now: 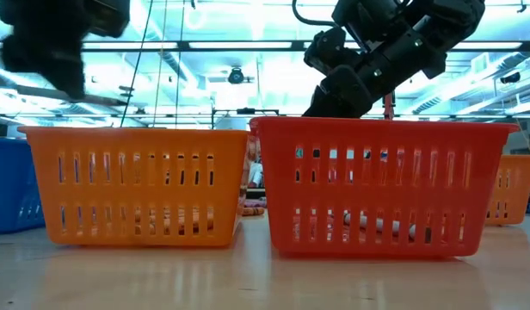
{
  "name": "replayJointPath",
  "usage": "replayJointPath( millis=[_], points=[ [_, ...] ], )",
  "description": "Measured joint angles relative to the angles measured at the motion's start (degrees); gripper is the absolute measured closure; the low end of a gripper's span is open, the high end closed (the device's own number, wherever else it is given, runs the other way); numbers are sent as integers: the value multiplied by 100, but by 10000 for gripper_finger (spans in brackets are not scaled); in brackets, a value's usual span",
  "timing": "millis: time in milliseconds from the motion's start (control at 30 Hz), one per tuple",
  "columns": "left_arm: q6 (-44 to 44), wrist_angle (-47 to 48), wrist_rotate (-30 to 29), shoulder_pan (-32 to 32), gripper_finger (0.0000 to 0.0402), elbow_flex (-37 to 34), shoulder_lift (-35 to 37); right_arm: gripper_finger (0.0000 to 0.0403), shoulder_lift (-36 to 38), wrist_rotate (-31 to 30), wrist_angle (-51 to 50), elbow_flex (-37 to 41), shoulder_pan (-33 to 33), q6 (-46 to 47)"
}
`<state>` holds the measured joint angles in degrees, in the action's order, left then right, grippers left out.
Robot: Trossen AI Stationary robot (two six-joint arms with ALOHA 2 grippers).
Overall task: Sort crayons
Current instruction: Put the black crayon into the blue bin
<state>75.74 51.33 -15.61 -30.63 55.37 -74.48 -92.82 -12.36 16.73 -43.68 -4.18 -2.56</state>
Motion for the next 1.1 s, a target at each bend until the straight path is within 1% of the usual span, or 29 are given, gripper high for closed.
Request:
replayJointPath(
  millis=[167,267,367,467,833,967,1100],
  points=[
    [735,179,-129,-362,369,0,-19,293,0,-3,39,0,-118,64],
    [1016,271,-296,-522,369,0,-20,293,0,-55,39,0,-179,111],
    [1261,338,-324,-613,369,0,-113,293,0,-198,39,2,-250,217],
    [1467,409,-327,-687,369,0,-288,293,0,-484,55,2,-338,294],
    [1899,294,-319,-790,369,2,-910,293,0,-1819,180,7,-837,355],
    [1916,251,-238,-788,369,2,-1095,293,0,-2150,252,7,-1019,249],
    [1916,219,-162,-787,369,2,-1300,293,0,-2293,335,7,-1109,195]
  ],
)
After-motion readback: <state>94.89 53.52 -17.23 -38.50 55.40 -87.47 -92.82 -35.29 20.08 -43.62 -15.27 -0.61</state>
